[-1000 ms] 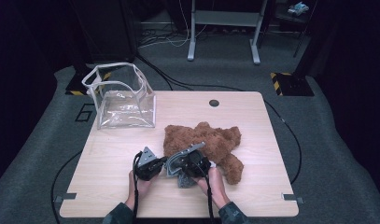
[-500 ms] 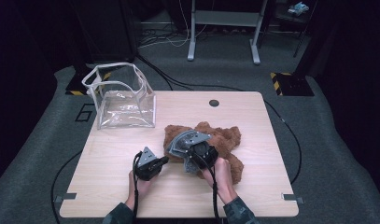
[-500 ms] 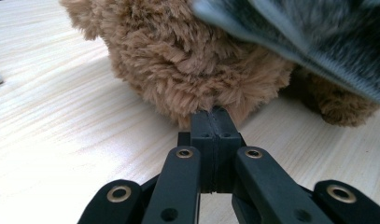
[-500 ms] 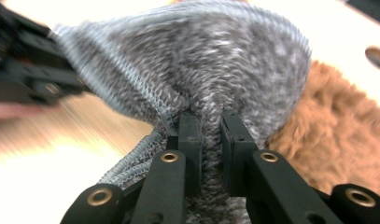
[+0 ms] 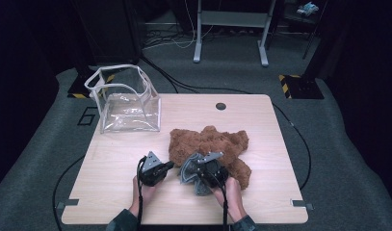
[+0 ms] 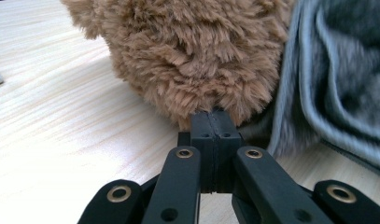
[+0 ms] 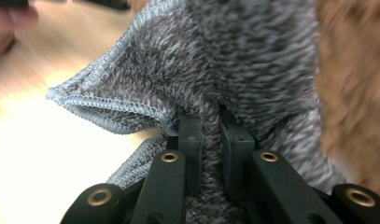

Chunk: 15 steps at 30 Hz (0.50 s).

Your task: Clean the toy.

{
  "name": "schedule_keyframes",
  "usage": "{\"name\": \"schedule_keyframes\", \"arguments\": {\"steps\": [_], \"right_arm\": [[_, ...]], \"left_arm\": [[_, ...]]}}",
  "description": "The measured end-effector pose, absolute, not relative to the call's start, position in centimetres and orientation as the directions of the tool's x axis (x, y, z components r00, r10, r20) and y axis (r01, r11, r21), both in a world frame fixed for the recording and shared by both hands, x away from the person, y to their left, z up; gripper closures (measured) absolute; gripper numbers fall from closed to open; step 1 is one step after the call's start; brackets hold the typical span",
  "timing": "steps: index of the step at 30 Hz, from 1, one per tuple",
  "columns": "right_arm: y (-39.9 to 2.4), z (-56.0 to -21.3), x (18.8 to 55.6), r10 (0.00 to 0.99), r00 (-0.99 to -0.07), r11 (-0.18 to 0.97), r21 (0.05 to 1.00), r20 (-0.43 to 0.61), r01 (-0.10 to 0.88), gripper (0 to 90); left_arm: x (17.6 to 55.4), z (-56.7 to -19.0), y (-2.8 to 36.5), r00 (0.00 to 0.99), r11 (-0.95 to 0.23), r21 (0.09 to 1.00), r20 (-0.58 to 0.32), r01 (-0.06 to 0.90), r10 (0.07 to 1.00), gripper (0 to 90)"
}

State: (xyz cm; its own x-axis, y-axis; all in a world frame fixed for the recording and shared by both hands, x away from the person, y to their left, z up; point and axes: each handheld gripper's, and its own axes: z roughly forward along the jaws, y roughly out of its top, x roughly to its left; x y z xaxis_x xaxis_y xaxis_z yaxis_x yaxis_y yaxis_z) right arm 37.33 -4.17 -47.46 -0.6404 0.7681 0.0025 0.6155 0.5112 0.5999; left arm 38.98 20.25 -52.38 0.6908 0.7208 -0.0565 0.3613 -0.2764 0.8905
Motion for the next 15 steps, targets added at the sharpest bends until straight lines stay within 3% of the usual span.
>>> {"name": "schedule_keyframes", "arguments": {"steps": [4, 8, 15], "right_arm": [[-4.6, -48.0, 37.1, 0.758, -0.651, 0.515, 0.579, 0.036, 0.632, 80.7], [-4.9, -46.1, 36.9, 0.745, -0.664, 0.491, 0.620, 0.066, 0.612, 80.6], [-4.6, -41.5, 37.4, 0.753, -0.658, 0.469, 0.718, -0.019, 0.515, 80.2]], "left_arm": [[39.0, -52.4, 20.2, 0.690, -0.276, 0.891, -0.057, 0.361, 0.721, 90.0], [39.0, -52.4, 20.2, 0.686, -0.270, 0.894, -0.056, 0.358, 0.725, 90.0], [39.0, -52.4, 20.2, 0.689, -0.276, 0.891, -0.056, 0.361, 0.722, 89.9]]}}
